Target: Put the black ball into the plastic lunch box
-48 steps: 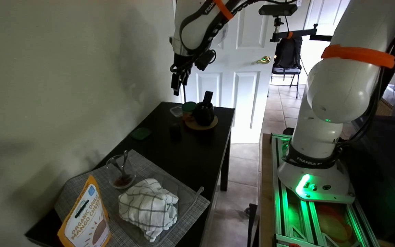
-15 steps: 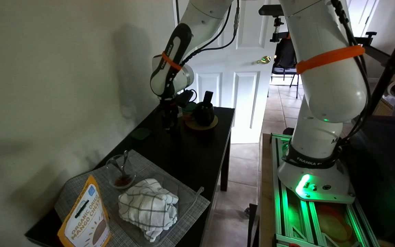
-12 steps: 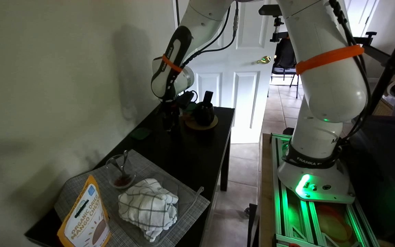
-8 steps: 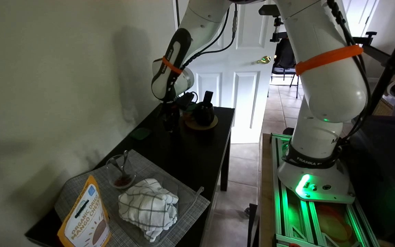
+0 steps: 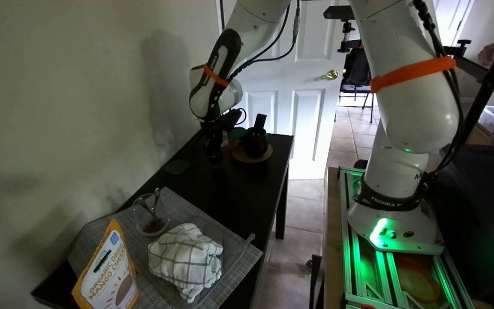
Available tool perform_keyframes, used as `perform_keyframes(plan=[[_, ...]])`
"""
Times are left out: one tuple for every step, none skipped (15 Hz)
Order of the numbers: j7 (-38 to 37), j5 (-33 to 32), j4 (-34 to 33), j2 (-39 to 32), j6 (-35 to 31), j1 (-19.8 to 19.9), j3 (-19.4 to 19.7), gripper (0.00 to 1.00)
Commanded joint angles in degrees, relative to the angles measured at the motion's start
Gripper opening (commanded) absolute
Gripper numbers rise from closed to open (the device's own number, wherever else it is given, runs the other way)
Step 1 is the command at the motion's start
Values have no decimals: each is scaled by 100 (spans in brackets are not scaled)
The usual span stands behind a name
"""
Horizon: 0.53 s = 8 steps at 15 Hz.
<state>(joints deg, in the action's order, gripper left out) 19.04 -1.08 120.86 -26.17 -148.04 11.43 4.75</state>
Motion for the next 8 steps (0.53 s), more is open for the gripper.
perform_keyframes(plan=[[-449, -210, 603, 1021, -411, 65, 359, 20], [-477, -78, 633, 1173, -496, 163, 398, 20], [-648, -111, 651, 1277, -550, 181, 543, 20], [-737, -46, 657, 1356, -555, 272, 642, 20], [-787, 73, 645, 1399, -567, 374, 707, 20], [-870, 166, 633, 1414, -585, 455, 783, 20], [-938, 310, 582, 1375, -587, 547, 823, 20], [-1067, 410, 531, 1325, -599, 603, 873, 20]])
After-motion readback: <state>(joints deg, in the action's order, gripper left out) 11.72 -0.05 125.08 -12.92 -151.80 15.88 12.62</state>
